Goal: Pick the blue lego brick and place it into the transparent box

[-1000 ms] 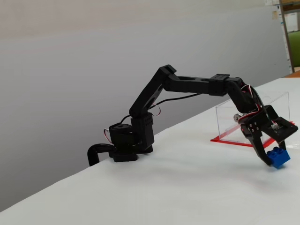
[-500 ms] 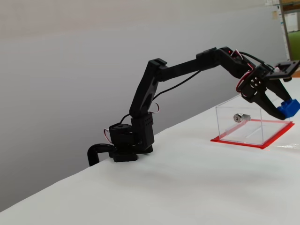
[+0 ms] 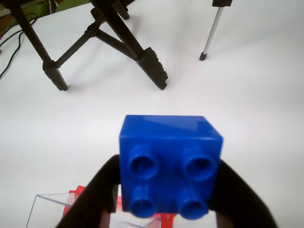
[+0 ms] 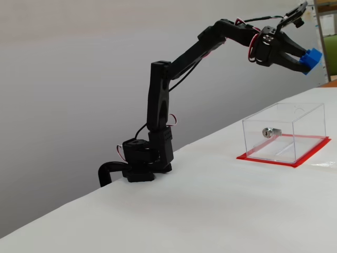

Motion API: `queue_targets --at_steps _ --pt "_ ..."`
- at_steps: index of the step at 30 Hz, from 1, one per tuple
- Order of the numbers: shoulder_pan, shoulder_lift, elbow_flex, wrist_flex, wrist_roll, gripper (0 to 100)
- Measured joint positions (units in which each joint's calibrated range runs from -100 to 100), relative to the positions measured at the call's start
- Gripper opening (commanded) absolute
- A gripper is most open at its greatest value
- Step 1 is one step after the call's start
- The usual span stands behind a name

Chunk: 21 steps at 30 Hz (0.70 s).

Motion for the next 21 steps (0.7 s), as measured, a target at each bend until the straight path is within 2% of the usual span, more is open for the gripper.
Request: queue_targets --at_steps 11,21 --pt "-13.6 -1.8 0.0 1.1 2.7 17" --pt "-25.7 1.4 -0.1 -3.9 3.7 17"
